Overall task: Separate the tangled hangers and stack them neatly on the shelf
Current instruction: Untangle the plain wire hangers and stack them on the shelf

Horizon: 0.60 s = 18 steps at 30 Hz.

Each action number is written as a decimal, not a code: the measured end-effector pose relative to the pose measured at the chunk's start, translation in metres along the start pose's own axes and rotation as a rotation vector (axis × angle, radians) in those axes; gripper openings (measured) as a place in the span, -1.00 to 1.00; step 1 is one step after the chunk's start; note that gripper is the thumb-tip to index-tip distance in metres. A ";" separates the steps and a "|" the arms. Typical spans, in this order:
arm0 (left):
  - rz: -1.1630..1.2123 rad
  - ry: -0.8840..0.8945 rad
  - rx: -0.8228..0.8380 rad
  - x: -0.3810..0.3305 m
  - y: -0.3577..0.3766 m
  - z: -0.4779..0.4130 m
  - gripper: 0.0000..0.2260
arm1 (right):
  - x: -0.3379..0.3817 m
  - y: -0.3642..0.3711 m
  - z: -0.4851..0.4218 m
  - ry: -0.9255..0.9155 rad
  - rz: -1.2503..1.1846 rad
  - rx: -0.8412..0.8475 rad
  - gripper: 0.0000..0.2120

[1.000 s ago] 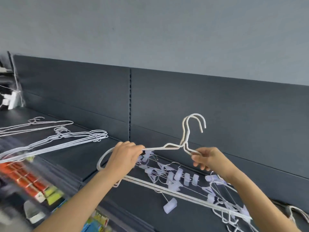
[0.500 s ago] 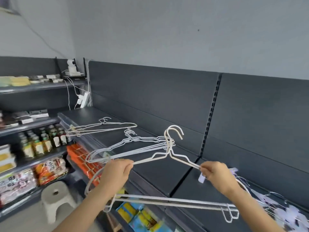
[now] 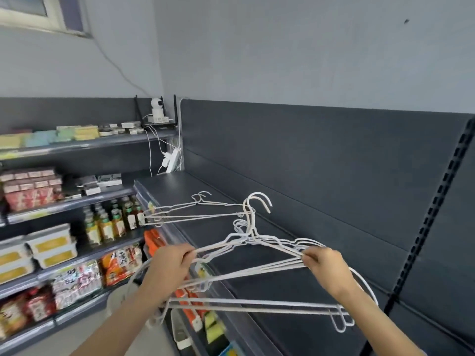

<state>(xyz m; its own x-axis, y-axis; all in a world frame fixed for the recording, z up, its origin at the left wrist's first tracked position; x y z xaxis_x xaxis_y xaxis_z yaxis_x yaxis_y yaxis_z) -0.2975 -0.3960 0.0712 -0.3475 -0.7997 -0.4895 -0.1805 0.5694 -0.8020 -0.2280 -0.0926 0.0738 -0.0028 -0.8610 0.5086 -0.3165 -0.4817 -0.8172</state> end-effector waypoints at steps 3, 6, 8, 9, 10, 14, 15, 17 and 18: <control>-0.030 -0.029 -0.010 0.007 0.002 -0.033 -0.84 | 0.002 0.008 -0.041 -0.028 -0.014 0.002 -0.71; -0.036 -0.078 -0.026 0.023 0.004 -0.058 -0.83 | 0.005 0.021 -0.079 -0.064 -0.028 0.013 -0.86; -0.035 -0.119 -0.023 0.036 0.005 -0.073 -0.84 | 0.008 0.033 -0.103 -0.097 0.011 -0.002 -0.88; -0.041 -0.136 -0.018 0.044 0.005 -0.082 -0.83 | 0.009 0.040 -0.115 -0.113 0.040 -0.020 -0.85; -0.043 -0.150 -0.017 0.054 0.006 -0.091 -0.80 | 0.009 0.048 -0.126 -0.122 0.069 -0.037 -0.79; -0.046 -0.215 -0.013 0.101 0.009 -0.136 -0.78 | 0.009 0.072 -0.162 -0.129 0.118 -0.090 -0.65; -0.050 -0.225 -0.011 0.112 0.010 -0.149 -0.78 | 0.009 0.079 -0.170 -0.127 0.111 -0.086 -0.63; -0.047 -0.234 -0.003 0.133 0.016 -0.178 -0.74 | 0.010 0.094 -0.184 -0.102 0.103 -0.062 -0.61; -0.053 -0.238 0.002 0.144 0.019 -0.194 -0.72 | 0.010 0.102 -0.191 -0.081 0.098 -0.051 -0.62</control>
<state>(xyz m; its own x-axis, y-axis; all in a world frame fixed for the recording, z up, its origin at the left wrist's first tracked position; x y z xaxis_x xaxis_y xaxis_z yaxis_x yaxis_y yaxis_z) -0.5300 -0.4636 0.0517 -0.1112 -0.8512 -0.5130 -0.1904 0.5249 -0.8296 -0.4409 -0.1188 0.0473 0.0396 -0.9149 0.4018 -0.3661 -0.3874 -0.8461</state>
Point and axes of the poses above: each hand's wrist, its own z-axis away from the middle knuckle, its own y-axis out of the palm, x = y × z, the point moved 1 cm from there along -z, towards the middle knuckle, and after that the axes turned 6 degrees about -y, right-handed, at the moved point
